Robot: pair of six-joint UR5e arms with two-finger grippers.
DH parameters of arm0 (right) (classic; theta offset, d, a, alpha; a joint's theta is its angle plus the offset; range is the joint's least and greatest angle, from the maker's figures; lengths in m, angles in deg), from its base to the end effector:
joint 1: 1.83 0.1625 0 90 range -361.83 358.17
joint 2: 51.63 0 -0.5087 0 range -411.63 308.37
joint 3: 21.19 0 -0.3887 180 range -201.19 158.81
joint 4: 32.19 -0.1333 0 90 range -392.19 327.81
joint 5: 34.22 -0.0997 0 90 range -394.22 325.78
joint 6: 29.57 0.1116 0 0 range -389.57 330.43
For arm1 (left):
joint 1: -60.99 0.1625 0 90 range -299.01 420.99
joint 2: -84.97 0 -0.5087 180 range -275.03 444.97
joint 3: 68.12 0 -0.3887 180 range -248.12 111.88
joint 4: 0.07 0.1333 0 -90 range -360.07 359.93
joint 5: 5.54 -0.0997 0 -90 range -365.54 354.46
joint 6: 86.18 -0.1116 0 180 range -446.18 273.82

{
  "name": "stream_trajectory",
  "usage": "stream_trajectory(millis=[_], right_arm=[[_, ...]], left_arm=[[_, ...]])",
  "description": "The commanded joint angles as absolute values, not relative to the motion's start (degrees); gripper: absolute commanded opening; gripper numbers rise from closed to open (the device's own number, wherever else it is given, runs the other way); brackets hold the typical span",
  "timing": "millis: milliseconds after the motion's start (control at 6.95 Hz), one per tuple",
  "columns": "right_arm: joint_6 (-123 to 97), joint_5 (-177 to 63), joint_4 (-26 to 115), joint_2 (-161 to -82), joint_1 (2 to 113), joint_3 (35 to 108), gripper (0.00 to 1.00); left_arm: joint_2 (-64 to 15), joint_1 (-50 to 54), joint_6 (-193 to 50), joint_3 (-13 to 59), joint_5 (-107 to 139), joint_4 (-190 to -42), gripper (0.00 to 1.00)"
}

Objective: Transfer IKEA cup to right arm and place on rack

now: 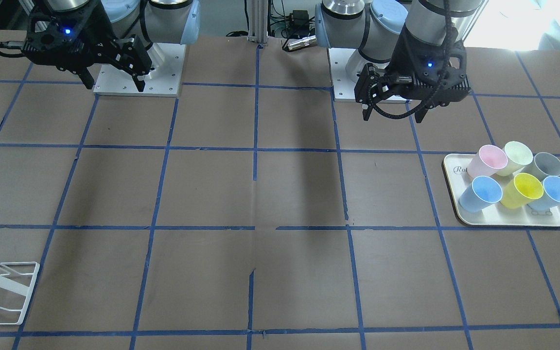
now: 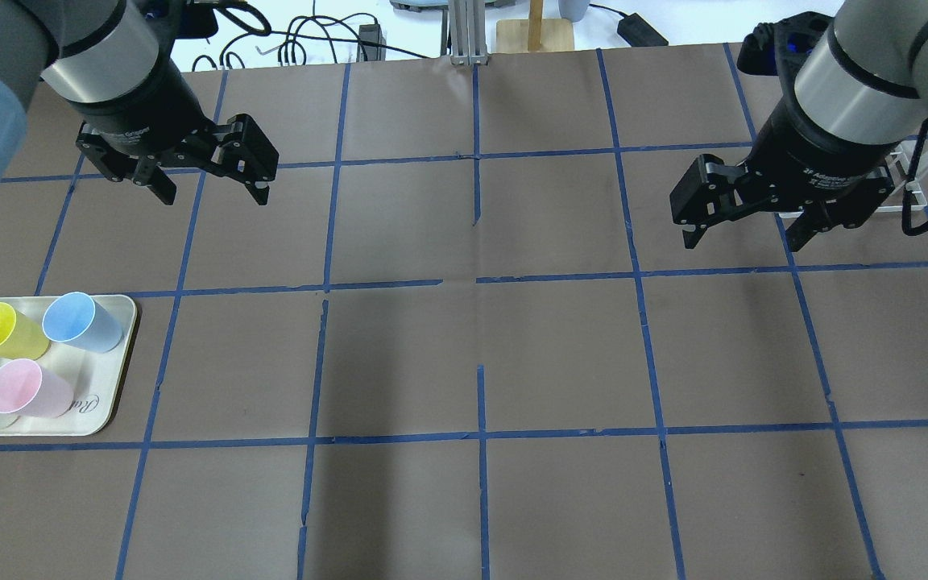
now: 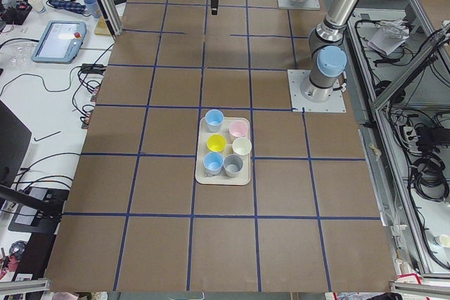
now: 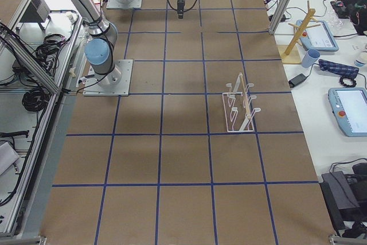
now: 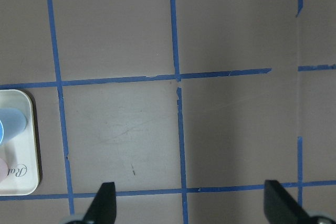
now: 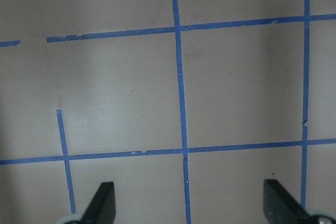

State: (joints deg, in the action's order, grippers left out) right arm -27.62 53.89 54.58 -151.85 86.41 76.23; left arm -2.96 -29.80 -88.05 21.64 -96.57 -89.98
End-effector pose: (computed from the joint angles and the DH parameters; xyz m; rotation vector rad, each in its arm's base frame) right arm 0.1247 -0.4009 0.5698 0.1008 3.1070 0.0117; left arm -0.1378 -0.4724 0.5792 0.0719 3.1217 -0.0651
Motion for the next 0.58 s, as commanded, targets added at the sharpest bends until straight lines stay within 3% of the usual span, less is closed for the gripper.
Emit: stream_trajectory(millis=[0,432], right_arm=[[-27.63,53.59,54.47,-151.91,86.42,76.63,1.0],[-27.63,53.59,54.47,-152.0,86.42,76.63,1.0]], left_arm=[[-3.01,-29.8,-88.03,21.7,-96.6,-89.98,1.0],[-1.62,-28.93,-89.16,23.27,-96.86,-90.59,1.0]])
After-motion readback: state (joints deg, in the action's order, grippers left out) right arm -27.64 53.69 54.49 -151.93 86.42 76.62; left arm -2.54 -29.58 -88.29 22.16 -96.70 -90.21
